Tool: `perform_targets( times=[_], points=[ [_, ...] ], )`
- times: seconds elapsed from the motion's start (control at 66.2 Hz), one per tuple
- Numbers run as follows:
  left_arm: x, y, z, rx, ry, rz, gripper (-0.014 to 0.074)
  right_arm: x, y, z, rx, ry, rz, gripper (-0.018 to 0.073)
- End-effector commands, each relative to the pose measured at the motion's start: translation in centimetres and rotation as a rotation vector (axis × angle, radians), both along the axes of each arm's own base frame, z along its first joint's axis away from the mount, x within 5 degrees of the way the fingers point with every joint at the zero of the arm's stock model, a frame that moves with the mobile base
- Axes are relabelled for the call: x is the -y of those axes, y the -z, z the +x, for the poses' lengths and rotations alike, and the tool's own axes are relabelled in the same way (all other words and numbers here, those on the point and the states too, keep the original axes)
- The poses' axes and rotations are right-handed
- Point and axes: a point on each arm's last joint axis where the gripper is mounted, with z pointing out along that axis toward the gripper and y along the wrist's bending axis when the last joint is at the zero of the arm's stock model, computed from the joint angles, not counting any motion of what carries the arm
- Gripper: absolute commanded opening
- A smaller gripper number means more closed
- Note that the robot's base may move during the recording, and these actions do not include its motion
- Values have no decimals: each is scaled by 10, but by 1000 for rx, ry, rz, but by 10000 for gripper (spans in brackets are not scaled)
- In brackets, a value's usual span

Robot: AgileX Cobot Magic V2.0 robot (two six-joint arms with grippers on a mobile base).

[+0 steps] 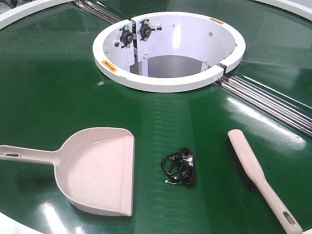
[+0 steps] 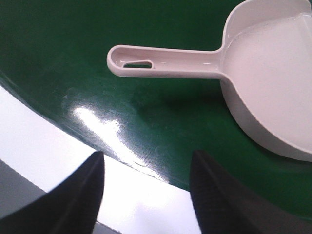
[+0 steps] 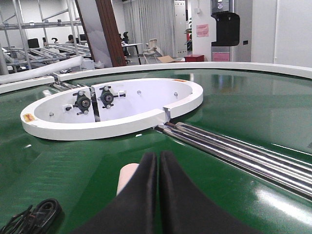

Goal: Clean and inspect green conveyor with broom and dustpan
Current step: 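Lower the left gripper onto the pink dustpan handle and grasp it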

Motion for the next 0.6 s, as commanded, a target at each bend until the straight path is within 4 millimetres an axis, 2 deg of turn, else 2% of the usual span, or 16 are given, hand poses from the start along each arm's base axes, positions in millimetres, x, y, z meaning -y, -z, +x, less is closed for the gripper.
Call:
perform_targets(
  times=[0.0,0.347,0.589],
  points=[
    [1,-13,5,70,2,-15,392,0,0,-1,70,-2,-3,-10],
    [4,-13,5,70,2,-58,391,0,0,-1,70,-2,-3,-10],
    [4,-14,6,43,31,-23,412,0,0,-1,70,-2,-3,-10]
  ],
)
